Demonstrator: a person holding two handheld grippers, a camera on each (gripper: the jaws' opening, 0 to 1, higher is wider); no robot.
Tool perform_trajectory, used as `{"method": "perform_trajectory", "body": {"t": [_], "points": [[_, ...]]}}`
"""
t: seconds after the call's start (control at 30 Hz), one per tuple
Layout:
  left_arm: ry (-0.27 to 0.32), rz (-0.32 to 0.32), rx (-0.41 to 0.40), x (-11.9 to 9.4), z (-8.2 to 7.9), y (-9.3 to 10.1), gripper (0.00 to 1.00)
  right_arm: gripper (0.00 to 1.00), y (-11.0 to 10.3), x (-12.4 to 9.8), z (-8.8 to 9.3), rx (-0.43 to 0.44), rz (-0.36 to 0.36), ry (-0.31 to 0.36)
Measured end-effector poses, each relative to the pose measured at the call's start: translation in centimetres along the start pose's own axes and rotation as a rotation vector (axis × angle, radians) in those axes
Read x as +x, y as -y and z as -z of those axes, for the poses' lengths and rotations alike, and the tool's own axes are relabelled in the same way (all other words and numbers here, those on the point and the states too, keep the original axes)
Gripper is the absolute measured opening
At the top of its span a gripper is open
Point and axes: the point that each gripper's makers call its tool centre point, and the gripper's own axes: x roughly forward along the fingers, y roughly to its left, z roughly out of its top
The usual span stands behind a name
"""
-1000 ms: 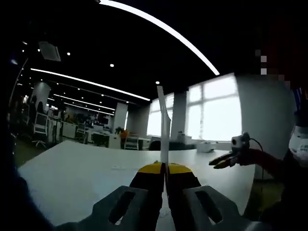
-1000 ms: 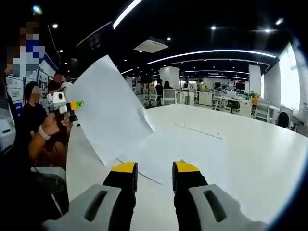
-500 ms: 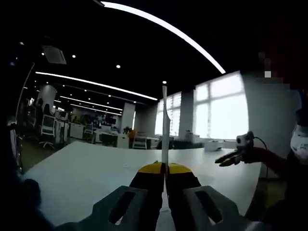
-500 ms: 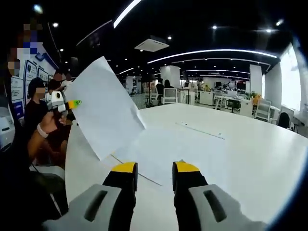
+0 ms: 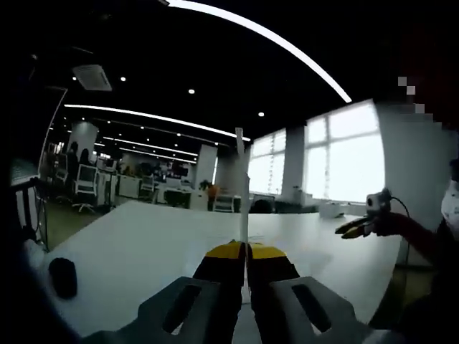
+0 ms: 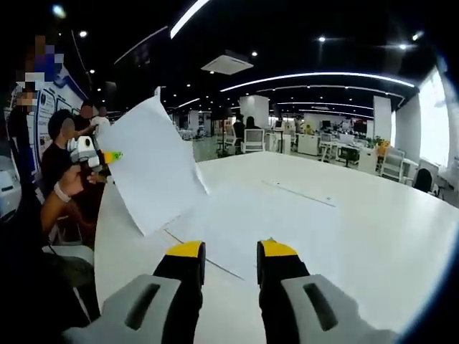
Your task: Organize the stack of printing papers by aligning and flattening the scattered papers on the table
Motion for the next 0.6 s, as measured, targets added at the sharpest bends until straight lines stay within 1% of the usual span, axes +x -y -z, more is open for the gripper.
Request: {"method": "perform_trajectory", "body": {"t": [0.17, 0.33, 0.43, 0.47, 0.6], "points": [[-0.002, -0.023, -0.016, -1.0, 0.0, -0.9, 0.05, 0.25, -0.1, 0.3, -0.1, -0.004, -0.002, 0.0], [-0.016, -0.067, -0.066, -1.9, 0.9, -2.2, 0.06, 0.25, -0.2, 0.5, -0.4, -0.005, -0.003, 0.014], [-0.033, -0.092, -0.079, -2.1, 1.4, -2.8, 0.06, 0.25, -0.2, 0.6, -0.4, -0.013, -0.002, 0.011], [-0.046, -0.111, -0.093, -2.3, 1.7, -3.2, 0.06, 0.25, -0.3, 0.6, -0.4, -0.014, -0.003, 0.01], [-0.07, -0.126, -0.088, -2.5, 2.3, -3.8, 0.06, 0.25, -0.2, 0.7, -0.4, -0.017, 0.0, 0.01]]}}
